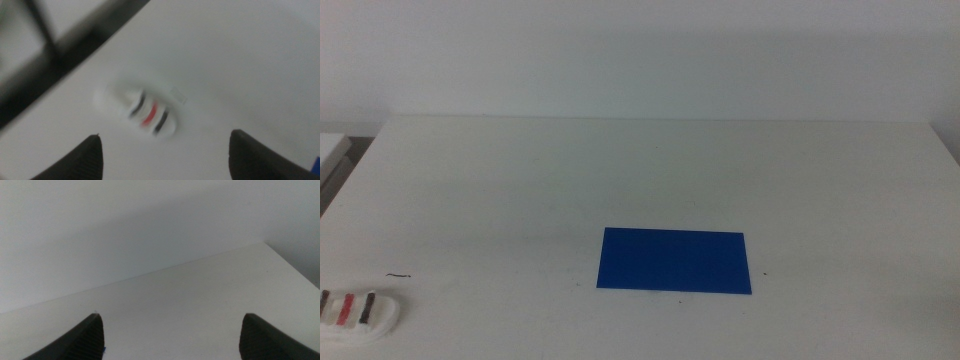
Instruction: Use one arm to grab the shoe from the table and place it on the mat.
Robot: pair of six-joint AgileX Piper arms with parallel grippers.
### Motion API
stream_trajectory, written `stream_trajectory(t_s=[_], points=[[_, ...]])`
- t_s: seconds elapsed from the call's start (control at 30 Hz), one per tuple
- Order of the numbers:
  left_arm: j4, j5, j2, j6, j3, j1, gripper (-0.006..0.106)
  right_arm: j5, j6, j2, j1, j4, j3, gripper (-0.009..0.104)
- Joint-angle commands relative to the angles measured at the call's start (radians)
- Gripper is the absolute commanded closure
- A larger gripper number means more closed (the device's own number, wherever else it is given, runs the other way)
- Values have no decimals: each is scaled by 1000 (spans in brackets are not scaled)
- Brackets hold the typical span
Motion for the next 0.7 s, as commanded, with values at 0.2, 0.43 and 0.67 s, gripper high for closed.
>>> stream_trajectory(t_s=[0.2, 0.43, 0.67], points=[[40, 213, 290, -492, -161, 13, 19, -8, -3, -5, 2, -10, 2, 16], [-3, 207, 472, -486, -180, 73, 19, -8, -3, -5, 2, -10, 2, 16], [-128, 122, 585, -484, -180, 198, 19, -8, -3, -5, 2, -10, 2, 16]])
